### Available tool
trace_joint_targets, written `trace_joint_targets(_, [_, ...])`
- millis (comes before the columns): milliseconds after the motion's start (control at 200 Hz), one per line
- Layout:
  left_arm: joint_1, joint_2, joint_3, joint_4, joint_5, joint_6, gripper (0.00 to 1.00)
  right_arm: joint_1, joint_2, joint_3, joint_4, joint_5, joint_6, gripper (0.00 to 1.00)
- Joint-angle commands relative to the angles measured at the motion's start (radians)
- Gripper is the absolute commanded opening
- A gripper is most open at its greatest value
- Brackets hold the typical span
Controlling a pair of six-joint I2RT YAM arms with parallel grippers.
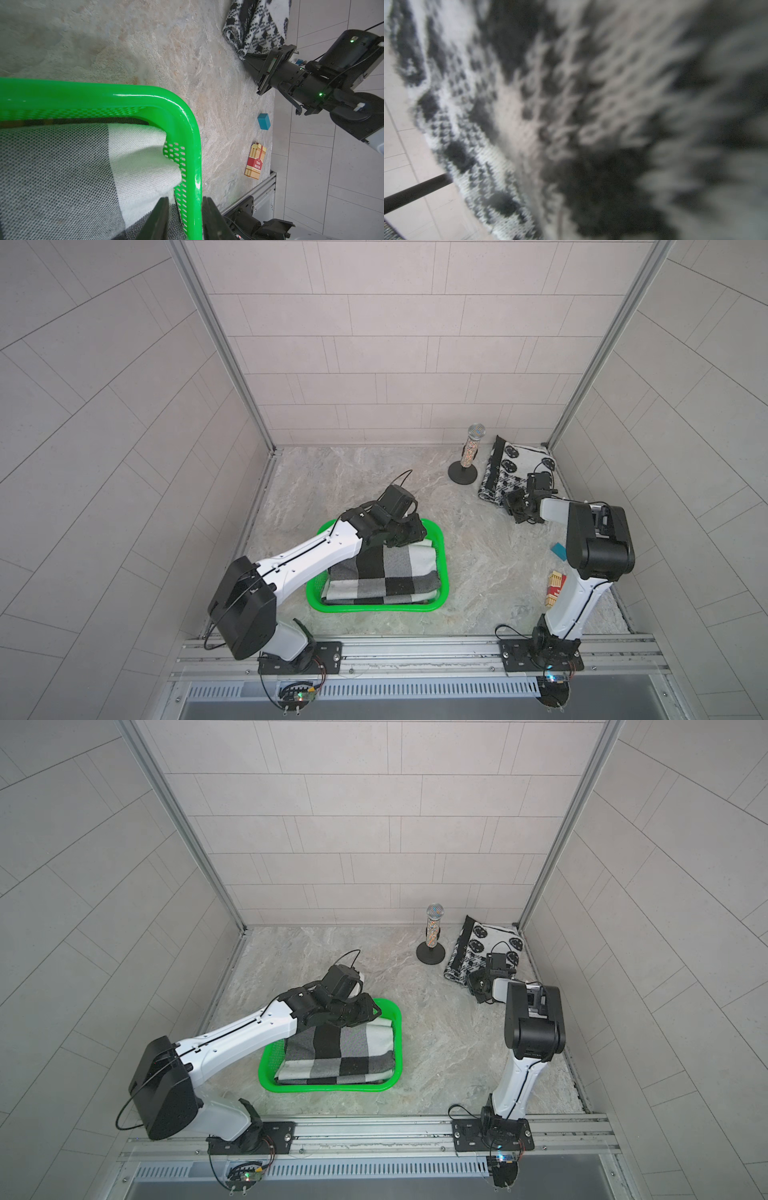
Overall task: Put the folded scarf in the basket
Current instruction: Move the scarf to the center of the board.
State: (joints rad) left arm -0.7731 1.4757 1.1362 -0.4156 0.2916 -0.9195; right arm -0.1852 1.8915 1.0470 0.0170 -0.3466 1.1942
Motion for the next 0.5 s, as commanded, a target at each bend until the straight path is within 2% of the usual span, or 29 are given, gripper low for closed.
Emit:
trace_joint_targets(0, [-0.005,-0.020,-0.010,-0.001,-0.011,0.013,0.32,0.011,-0.022,-0.015,-0.016,0.028,0.013,0.00])
trace_joint_targets(160, [-0.005,-0.022,-0.011,0.001,-0.015,0.011,0.32,0.049,-0.116,-0.026,-0.061,0.057,0.017,0.00])
trace_joint_targets(345, [-0.004,-0.031,-0.014,0.003,-0.017,0.007,0.32,0.102,-0.263,-0.110,-0.098,0.097,0.059,0.00])
trace_joint_targets(495, [-0.005,-0.039,-0.021,0.008,-0.018,0.002,0.31,0.173,-0.410,-0.146,-0.226,0.149,0.053,0.00])
